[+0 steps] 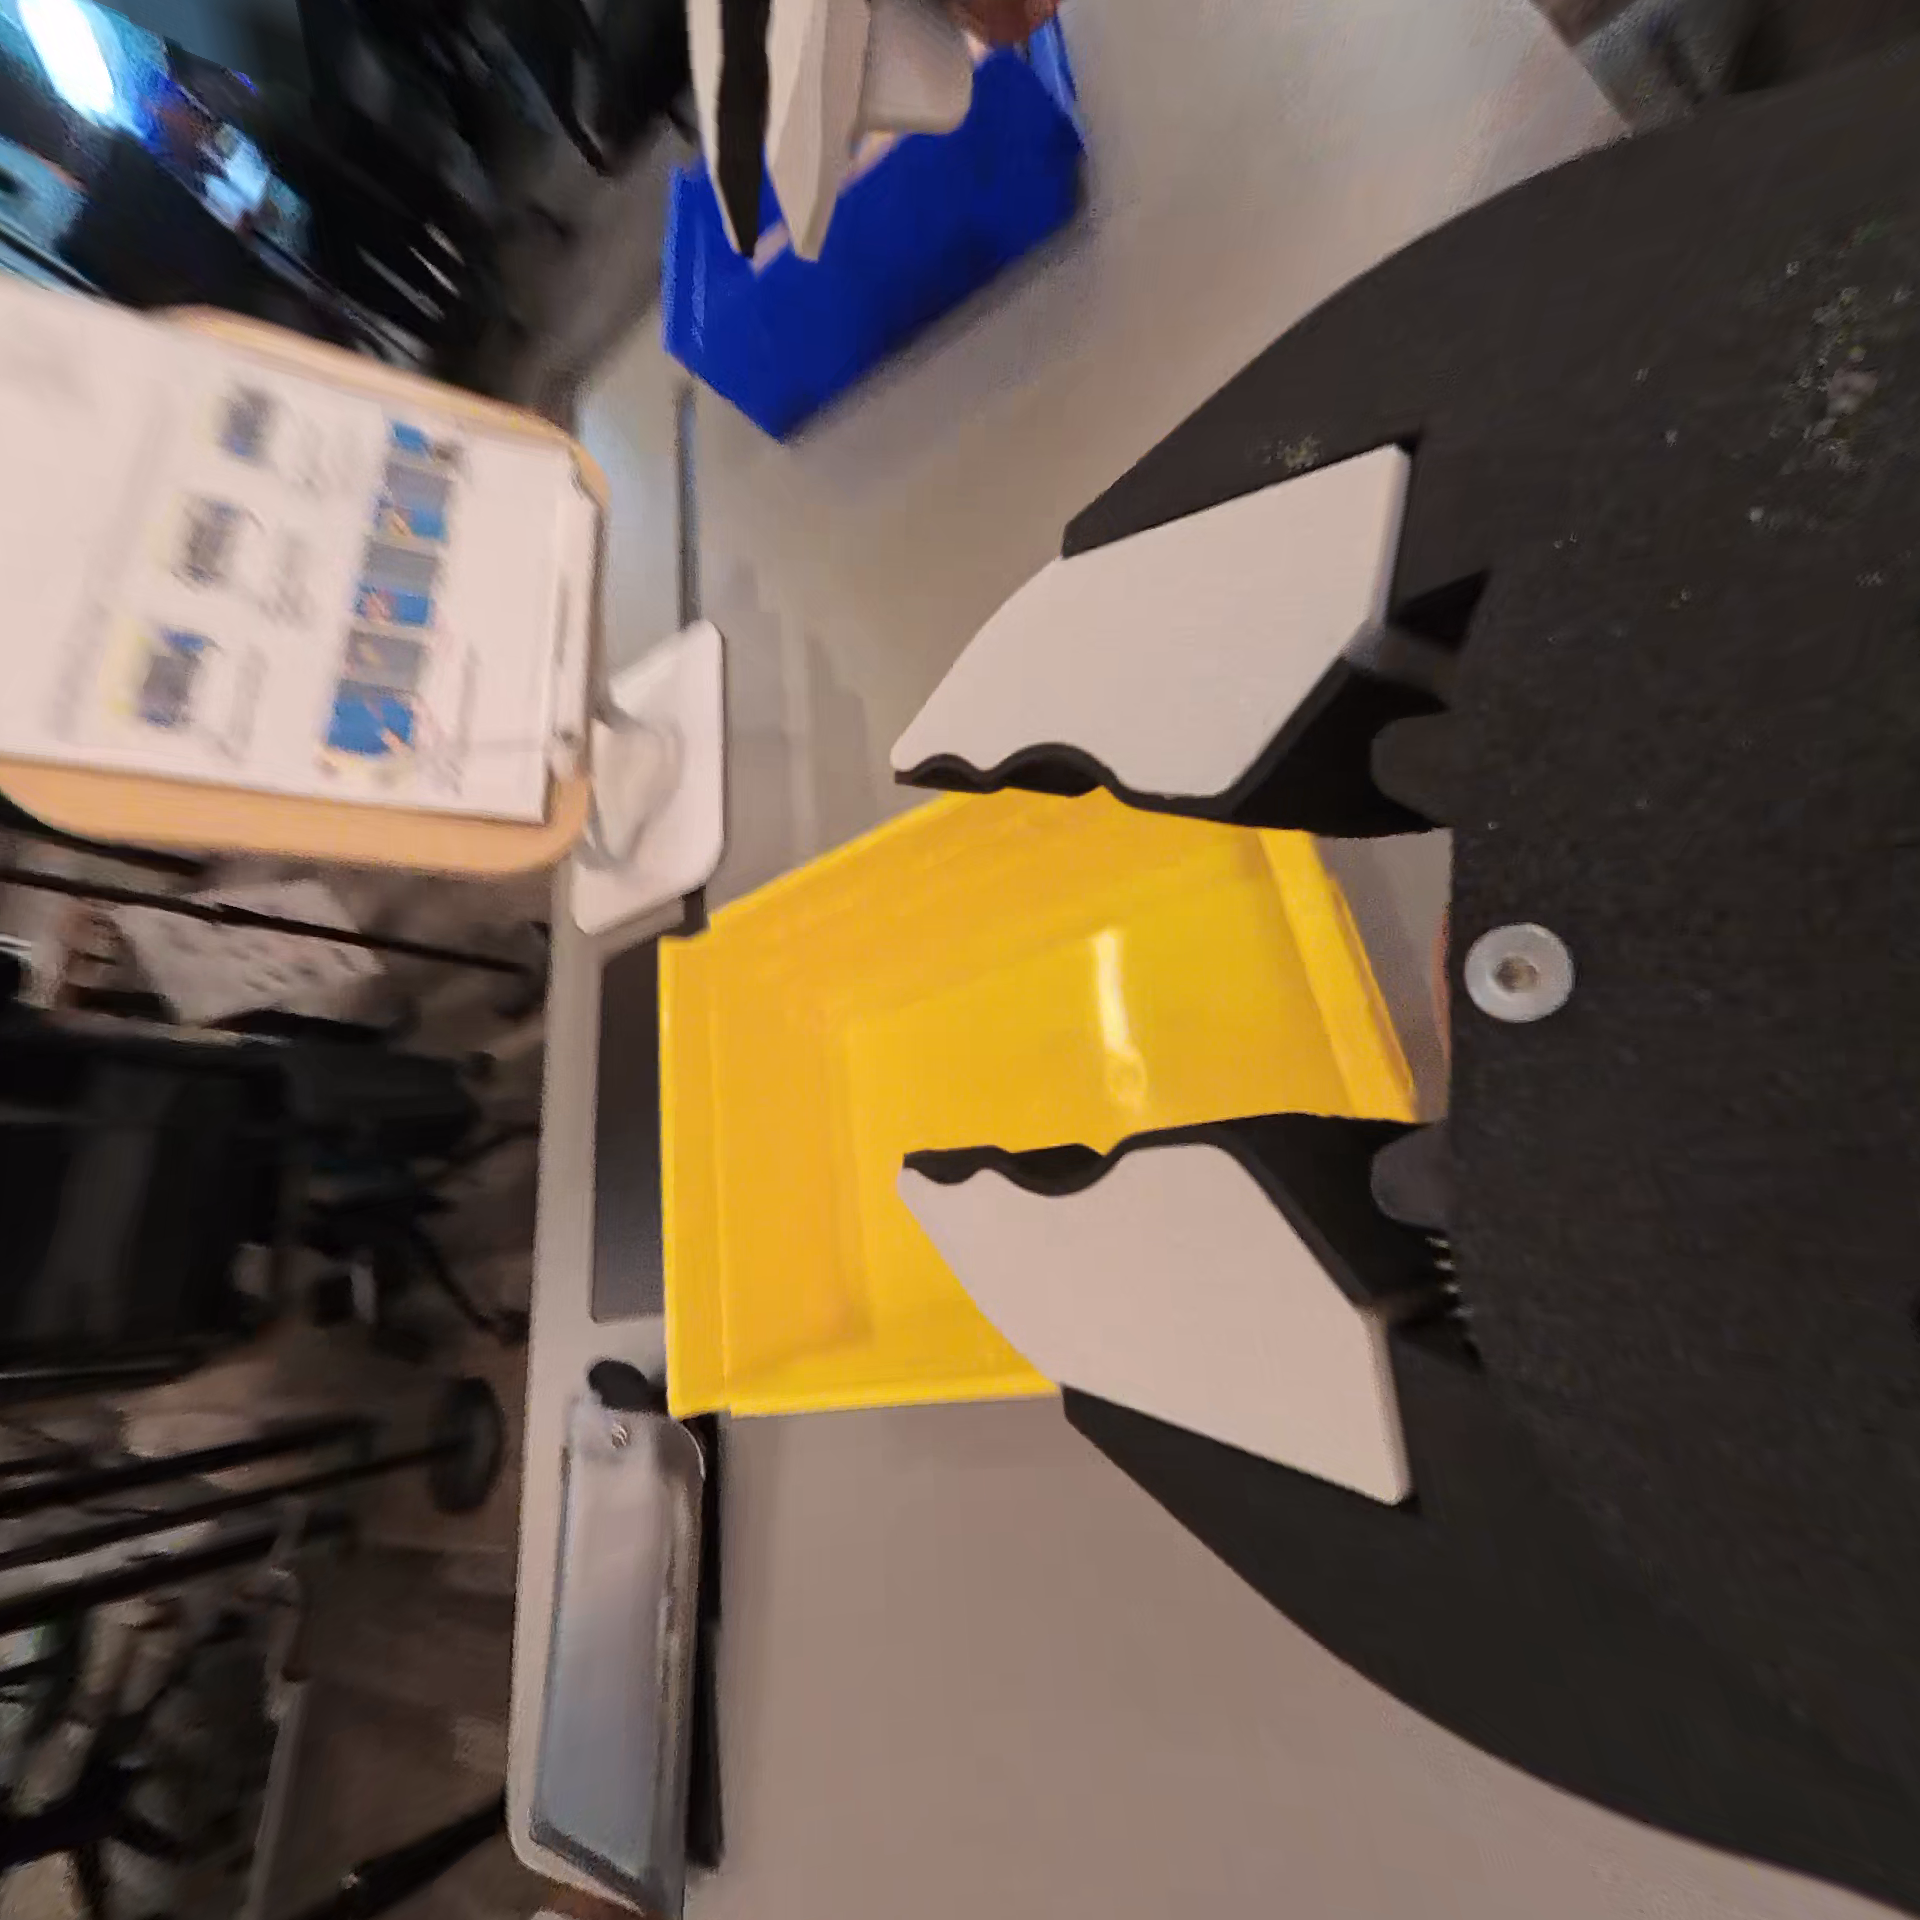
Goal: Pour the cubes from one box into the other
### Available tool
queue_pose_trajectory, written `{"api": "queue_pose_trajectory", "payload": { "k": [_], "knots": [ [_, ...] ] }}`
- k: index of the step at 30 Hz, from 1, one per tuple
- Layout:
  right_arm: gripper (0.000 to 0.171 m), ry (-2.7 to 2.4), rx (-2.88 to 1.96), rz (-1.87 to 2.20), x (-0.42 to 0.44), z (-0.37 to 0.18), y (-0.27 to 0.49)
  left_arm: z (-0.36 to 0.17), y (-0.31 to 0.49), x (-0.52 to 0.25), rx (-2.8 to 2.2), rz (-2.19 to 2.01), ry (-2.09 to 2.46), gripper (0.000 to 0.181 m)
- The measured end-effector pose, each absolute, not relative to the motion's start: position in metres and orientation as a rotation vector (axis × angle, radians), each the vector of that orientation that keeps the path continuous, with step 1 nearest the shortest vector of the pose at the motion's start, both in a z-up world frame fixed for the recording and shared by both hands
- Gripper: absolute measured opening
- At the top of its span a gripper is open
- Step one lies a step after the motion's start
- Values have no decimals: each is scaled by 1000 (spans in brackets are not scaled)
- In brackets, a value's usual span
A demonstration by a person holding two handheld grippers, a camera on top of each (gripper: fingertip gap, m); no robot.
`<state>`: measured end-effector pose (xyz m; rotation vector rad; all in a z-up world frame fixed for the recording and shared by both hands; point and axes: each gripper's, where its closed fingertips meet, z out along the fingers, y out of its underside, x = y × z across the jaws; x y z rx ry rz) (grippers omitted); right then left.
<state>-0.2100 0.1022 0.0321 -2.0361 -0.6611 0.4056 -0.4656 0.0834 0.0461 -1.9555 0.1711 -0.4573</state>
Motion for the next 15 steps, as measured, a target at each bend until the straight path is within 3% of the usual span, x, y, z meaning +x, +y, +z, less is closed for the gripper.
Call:
{"api": "queue_pose_trajectory", "payload": {
  "k": [6,11,15],
  "knots": [
    [55,-511,-1887,221,-55,6,23,12,13,-444,-1778,-433,40,70],
    [54,-249,-1916,64,70,-71,-28,-41,-35,-434,-1735,-286,37,70],
    [54,-65,-1918,14,138,-92,-42,-57,-48,-427,-1710,-179,64,75]
  ]
}}
